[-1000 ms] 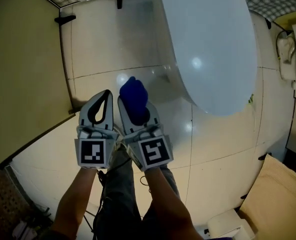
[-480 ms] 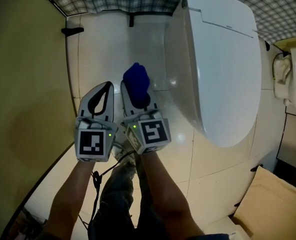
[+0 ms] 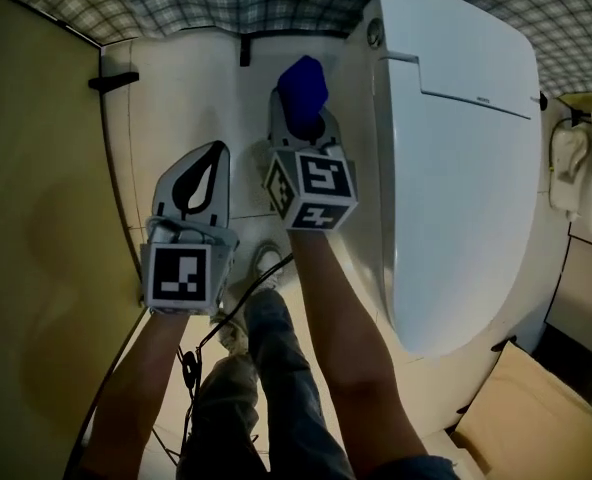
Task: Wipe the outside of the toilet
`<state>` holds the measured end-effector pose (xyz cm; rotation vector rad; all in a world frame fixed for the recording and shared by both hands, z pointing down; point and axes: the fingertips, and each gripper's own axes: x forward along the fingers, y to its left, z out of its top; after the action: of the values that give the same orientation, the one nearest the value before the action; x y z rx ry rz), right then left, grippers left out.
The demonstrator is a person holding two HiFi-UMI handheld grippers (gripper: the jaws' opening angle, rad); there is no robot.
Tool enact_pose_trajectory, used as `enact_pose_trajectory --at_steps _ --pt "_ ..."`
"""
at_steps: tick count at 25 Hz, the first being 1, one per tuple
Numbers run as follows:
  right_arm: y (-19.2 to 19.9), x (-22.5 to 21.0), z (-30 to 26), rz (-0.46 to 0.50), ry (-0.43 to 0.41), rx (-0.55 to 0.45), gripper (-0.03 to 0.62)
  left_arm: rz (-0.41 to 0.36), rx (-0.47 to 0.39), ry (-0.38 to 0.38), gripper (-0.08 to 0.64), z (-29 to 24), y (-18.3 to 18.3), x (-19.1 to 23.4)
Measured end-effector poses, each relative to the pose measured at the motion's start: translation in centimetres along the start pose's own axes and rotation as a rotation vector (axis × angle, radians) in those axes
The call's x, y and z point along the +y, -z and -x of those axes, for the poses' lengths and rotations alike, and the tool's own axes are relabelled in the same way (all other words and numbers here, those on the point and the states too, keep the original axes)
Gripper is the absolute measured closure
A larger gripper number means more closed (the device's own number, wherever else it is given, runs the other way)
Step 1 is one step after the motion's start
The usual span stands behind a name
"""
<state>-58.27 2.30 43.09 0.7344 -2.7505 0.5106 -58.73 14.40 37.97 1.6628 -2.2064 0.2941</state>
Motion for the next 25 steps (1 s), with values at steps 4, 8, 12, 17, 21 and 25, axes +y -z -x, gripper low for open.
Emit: enact_pose_trajectory --at_steps 4,8,12,17,21,25 --pt "-0.5 -3.6 -4.3 0.029 0.04 0.01 0.517 0.032 -0.003 0.006 0.543 -7.1 -0.9 -0.1" --pt "-0.4 -6.2 -5.1 0.027 0.084 0.018 0.517 0.03 -0.021 0.03 0.542 -10.2 -1.9 -1.0" --pt "1.5 -6.3 -2.2 0.011 0.11 0.031 0.517 0.002 0.001 0.054 0.543 -10.0 -1.1 -1.8" --pt "5.7 -4.6 6.4 0.006 0.143 0.054 0.517 -0.017 0.015 0.105 0.543 -7.1 0.8 -4.3" --pt "8.8 -3.7 14.8 -0.002 0.195 0.078 0.517 -0.02 0.003 0.163 0.542 -3.1 2.6 -7.4" --pt "12.1 -4.0 22.1 -0.022 0.271 0.127 0.517 -0.028 0.042 0.233 0.541 0.7 5.8 -11.3"
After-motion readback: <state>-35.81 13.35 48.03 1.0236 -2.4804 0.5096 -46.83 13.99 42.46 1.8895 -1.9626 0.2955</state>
